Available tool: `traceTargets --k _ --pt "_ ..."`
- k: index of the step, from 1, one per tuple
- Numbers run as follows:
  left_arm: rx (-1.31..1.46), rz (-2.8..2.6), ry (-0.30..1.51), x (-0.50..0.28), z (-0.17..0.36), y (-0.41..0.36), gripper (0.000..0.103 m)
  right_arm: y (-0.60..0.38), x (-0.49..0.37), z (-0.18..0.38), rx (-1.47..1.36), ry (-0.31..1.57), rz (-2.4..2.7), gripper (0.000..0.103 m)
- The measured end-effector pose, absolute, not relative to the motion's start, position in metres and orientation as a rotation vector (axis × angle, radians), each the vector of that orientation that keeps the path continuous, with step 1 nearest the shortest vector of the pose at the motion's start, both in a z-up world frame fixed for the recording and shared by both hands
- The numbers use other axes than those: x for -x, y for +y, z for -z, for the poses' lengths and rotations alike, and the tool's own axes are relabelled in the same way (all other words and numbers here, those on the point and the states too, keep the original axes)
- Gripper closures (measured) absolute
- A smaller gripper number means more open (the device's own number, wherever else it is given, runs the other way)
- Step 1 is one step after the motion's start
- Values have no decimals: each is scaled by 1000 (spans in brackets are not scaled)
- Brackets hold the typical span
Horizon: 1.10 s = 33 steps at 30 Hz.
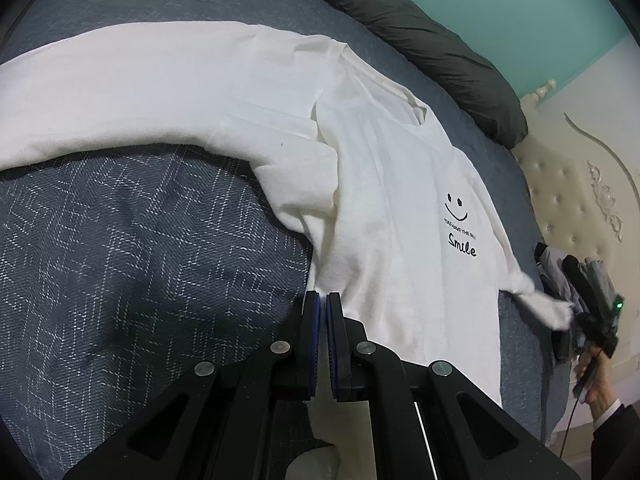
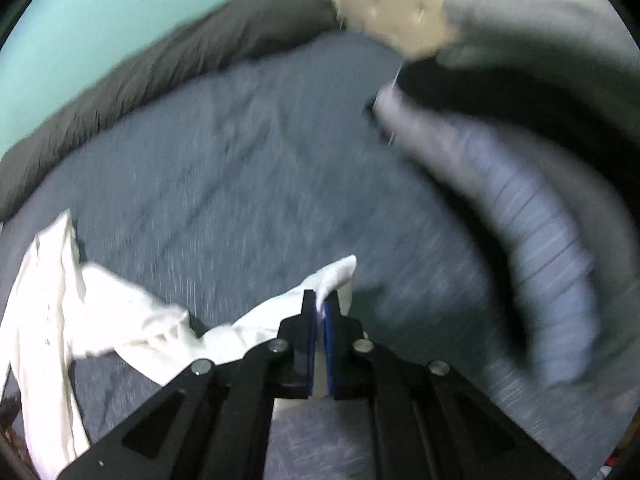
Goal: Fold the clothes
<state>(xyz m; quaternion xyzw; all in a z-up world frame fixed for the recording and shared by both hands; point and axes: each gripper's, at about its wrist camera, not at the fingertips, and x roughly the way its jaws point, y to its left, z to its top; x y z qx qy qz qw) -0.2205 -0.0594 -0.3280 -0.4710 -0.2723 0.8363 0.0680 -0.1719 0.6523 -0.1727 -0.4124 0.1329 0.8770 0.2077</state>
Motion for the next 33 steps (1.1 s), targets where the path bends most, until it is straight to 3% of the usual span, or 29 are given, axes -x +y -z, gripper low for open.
traceTargets --k 7,18,25,28,33 --pt "1419 -2522 -827 223 329 -59 99 667 158 122 876 312 -2442 100" --pt "1419 -2517 -826 224 329 -64 99 675 168 201 1209 382 -2305 99" --pt "1420 -2520 -827 223 329 -64 99 663 165 207 1288 228 -2234 98" --pt "1419 -2523 -827 222 328 -64 99 653 160 198 1268 164 -2239 95" --pt "1416 -2524 -818 222 327 -64 99 635 147 164 1162 169 -2313 76"
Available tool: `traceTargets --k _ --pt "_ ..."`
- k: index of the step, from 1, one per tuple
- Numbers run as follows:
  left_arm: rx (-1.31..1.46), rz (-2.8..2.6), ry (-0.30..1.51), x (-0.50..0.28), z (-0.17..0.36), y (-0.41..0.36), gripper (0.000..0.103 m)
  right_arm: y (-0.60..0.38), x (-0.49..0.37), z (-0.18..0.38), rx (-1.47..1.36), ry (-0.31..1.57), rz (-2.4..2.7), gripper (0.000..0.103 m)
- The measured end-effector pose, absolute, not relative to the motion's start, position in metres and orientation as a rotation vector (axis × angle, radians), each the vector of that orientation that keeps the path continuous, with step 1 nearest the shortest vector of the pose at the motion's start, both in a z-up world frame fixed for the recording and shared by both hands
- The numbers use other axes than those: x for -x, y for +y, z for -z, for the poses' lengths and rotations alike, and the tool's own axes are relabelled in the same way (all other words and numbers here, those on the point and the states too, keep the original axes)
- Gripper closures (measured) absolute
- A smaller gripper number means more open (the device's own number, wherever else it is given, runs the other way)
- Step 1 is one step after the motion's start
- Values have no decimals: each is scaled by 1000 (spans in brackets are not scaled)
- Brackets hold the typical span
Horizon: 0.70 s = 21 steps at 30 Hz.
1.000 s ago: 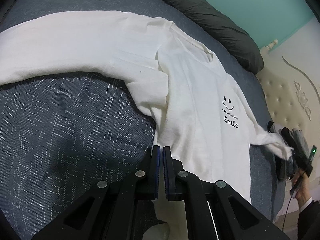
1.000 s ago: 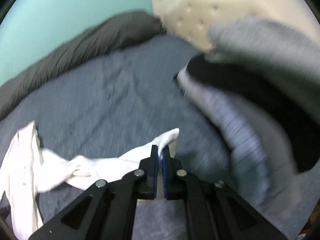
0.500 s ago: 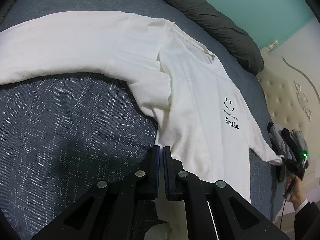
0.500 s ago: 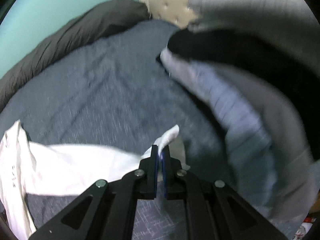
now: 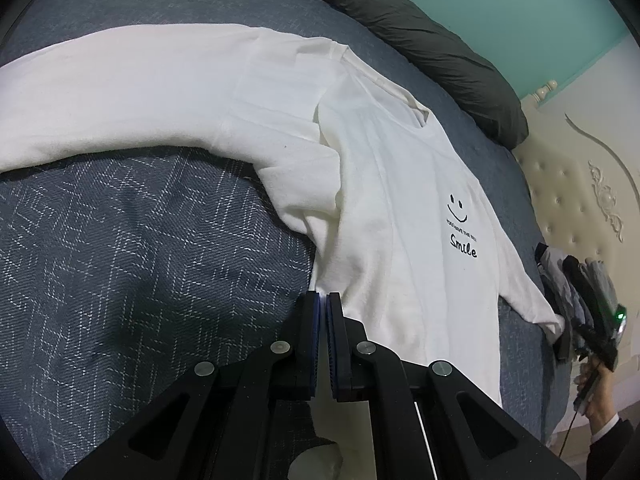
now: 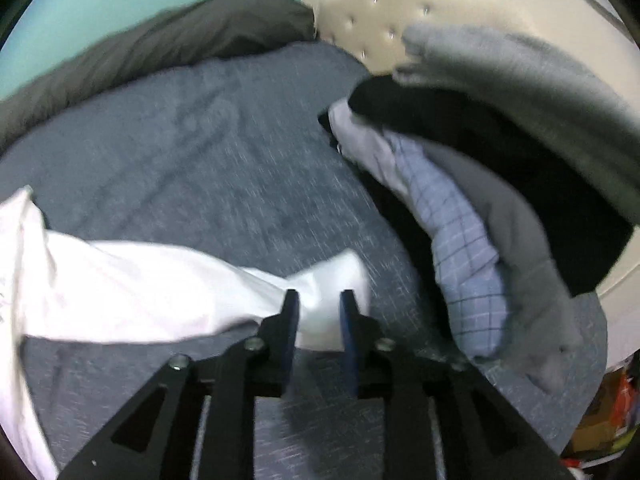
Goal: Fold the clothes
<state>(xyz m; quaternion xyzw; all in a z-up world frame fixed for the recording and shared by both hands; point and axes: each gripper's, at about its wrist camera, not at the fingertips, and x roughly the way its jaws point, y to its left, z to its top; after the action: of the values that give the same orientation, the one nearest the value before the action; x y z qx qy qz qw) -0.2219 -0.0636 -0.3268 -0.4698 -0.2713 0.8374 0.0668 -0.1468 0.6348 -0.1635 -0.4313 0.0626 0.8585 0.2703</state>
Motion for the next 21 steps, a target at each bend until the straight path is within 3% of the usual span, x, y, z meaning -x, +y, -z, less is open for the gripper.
traceTargets --k 5,13,21 --pt "1412 -2526 -821 222 325 -65 99 618 147 137 1070 237 -2371 62" --pt "1415 -2528 -816 222 322 -65 99 559 169 136 1103 365 -2546 61" --pt "1411 -2531 -792 209 317 -74 99 458 176 182 1305 536 -2745 60"
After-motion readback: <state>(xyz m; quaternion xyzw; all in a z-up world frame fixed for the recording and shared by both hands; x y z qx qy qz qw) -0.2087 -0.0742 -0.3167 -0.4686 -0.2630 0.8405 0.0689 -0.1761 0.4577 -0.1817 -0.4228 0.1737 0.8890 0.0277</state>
